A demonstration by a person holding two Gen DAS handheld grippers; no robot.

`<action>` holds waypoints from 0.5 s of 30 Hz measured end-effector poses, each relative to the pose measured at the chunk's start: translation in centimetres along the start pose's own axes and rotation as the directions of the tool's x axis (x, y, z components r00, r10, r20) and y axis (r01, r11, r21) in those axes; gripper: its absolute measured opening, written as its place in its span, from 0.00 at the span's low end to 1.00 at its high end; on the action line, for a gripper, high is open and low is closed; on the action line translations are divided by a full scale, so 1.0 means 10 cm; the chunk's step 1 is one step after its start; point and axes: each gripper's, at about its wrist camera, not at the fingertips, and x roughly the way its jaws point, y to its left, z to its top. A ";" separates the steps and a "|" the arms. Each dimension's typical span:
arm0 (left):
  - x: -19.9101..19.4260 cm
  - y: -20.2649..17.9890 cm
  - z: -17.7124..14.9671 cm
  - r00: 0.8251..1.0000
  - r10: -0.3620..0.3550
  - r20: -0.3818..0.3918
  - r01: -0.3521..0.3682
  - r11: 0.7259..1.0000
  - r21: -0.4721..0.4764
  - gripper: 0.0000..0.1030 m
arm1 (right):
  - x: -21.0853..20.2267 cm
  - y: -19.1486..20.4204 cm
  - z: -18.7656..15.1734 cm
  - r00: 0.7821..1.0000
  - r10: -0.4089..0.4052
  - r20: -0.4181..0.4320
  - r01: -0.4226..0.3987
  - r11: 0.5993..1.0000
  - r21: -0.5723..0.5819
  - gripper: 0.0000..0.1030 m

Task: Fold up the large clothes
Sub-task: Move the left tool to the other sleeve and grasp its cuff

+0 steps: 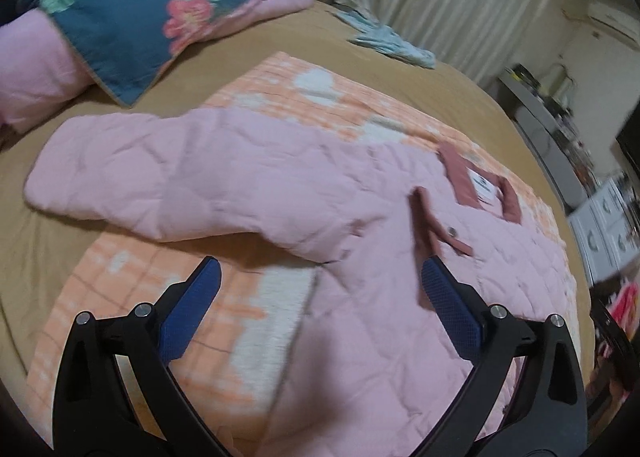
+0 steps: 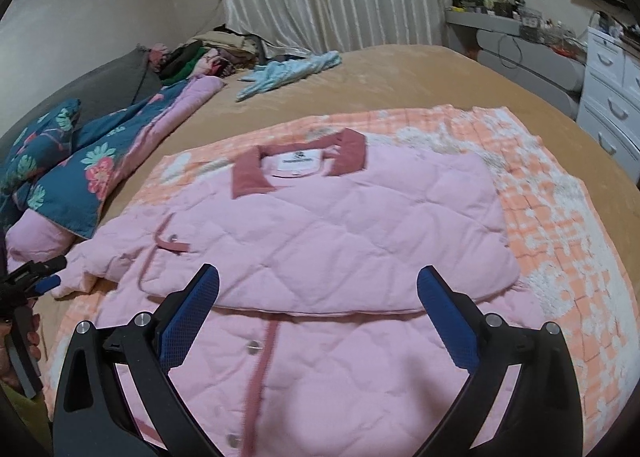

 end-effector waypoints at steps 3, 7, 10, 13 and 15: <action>-0.06 0.15 0.02 1.000 0.002 0.017 -0.001 0.999 -0.044 0.91 | 0.04 0.20 0.03 1.000 0.019 -0.015 -0.019 0.999 -0.027 0.96; -0.12 0.34 0.08 0.998 0.037 0.041 -0.033 0.996 -0.081 0.91 | 0.07 0.48 0.06 0.999 0.044 -0.023 -0.045 0.997 -0.070 0.96; -0.14 0.46 0.13 0.998 0.039 0.046 -0.033 0.992 -0.119 0.91 | 0.09 0.72 0.08 0.997 0.071 -0.032 -0.073 0.992 -0.101 0.96; -0.15 0.58 0.16 0.997 0.064 0.050 -0.056 0.988 -0.146 0.91 | 0.12 0.97 0.10 0.991 0.123 -0.051 -0.129 0.985 -0.119 0.96; -0.16 0.64 0.17 0.995 0.089 0.051 -0.080 0.983 -0.163 0.91 | 0.14 1.14 0.11 0.983 0.171 -0.070 -0.179 0.976 -0.121 0.96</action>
